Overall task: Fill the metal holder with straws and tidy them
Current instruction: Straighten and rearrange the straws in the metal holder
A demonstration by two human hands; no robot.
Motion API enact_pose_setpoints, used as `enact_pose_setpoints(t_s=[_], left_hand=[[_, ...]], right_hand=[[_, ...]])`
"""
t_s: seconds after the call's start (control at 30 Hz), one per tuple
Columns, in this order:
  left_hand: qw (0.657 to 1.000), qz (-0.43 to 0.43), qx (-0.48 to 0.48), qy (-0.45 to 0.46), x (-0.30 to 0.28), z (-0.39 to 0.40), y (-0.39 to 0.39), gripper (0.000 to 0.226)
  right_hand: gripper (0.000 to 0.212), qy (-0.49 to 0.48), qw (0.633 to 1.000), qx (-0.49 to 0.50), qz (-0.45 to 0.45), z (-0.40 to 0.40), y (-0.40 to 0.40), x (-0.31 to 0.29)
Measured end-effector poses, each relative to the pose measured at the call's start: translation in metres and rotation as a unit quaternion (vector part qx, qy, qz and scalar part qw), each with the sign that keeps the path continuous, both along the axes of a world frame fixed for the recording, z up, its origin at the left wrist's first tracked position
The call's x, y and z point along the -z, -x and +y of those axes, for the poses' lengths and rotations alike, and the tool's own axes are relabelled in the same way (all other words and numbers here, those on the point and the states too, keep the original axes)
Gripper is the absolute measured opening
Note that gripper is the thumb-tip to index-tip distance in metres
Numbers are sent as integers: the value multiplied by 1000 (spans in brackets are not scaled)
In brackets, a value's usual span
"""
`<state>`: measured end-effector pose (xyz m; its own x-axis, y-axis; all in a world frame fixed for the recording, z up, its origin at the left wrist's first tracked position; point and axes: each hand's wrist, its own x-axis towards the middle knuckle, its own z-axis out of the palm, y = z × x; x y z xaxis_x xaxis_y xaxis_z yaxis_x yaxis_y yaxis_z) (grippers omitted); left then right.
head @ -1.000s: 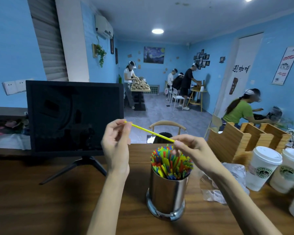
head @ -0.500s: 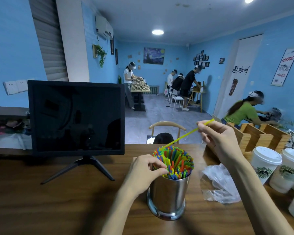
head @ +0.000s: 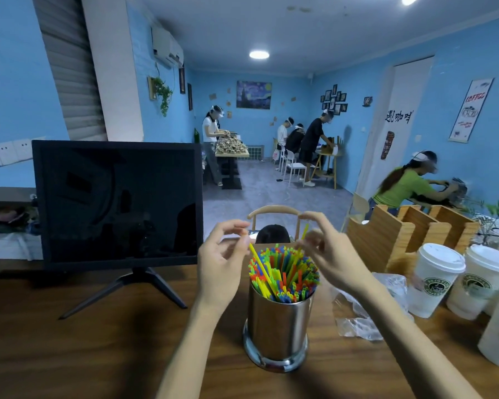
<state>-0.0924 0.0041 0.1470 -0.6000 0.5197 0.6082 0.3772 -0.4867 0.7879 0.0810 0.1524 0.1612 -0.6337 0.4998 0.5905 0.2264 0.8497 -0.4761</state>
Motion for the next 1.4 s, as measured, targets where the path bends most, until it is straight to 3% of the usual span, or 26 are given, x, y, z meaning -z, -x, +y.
enact_pose_setpoints(t_s=[0.07,0.13,0.23,0.33,0.43,0.53,0.63,0.73,0.83,0.97,1.17,1.27,1.33,1.4], left_hand=[[999,-29,-16,-37,-4,2,1,24],[994,-71,-24,-77,-9,3,3,25],[983,-135,-24,-125,-19,3,6,24],[962,-213,7,-168,-26,3,6,22],[951,-258,46,-162,-24,5,3,17],[961,-242,51,-120,-12,8,1,15],[968,-233,60,-71,0,8,-1,16],[993,-102,49,30,11,7,-2,25],[985,75,26,154,19,2,-5,24],[942,222,-63,246,24,-7,-8,7],[910,310,-74,265,31,-4,-10,7],[913,317,-88,241,31,-1,-8,12],[911,327,-93,233,31,0,-8,12],[914,324,-91,227,31,1,-7,9]], right_hand=[[35,1,1000,7,-26,1,3,14],[19,-34,997,24,-64,4,4,21],[32,-37,992,13,-122,7,2,25],[27,-21,995,-10,-101,4,-4,25],[27,108,992,-69,8,-10,-7,16],[20,284,927,-123,214,-22,-10,1],[18,342,877,-141,306,-21,-8,-9],[27,375,842,-149,357,-16,-8,-22],[32,294,876,-102,369,-7,-10,-29],[22,151,923,-12,354,-1,-11,-27],[37,42,971,27,233,-5,0,0],[19,-8,984,33,177,-8,7,14],[10,-57,992,40,103,-6,8,22],[24,-61,997,42,-9,-2,9,28]])
